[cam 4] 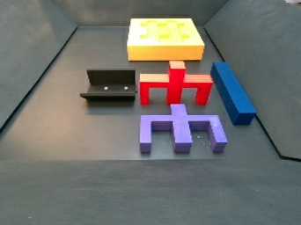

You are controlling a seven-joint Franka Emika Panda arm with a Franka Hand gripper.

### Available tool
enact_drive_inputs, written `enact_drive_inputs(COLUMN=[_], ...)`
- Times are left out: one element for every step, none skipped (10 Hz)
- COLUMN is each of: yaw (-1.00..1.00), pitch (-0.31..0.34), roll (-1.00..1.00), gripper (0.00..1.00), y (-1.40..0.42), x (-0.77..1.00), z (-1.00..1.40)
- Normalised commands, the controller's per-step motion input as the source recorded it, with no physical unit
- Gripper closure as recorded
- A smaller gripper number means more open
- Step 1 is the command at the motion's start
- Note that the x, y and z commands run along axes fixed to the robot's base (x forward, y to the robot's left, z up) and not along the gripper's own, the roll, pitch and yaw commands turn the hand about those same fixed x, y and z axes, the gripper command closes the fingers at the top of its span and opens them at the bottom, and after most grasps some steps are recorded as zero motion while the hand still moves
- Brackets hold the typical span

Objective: Pick up the green object. Move up. Move to above the board. Insert the green object.
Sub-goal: Insert the green object.

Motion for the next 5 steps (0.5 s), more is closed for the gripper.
enact_drive_inputs(yaw=[-0.03,0.0,0.0,0.0,0.0], pitch=[-0.147,-0.157,-0.141,-0.131,-0.124], roll=[-0.15,-0.07,0.0,0.0,0.0], gripper=[1.0,1.0,1.0,1.0,1.0], y=[0.0,-0.04,-0.16,-0.18,-0.25], x=[-0.17,-0.22,-0.29,-0.32,-0.37], z=[-0.78,-0.88,-0.97,-0.98,-0.93])
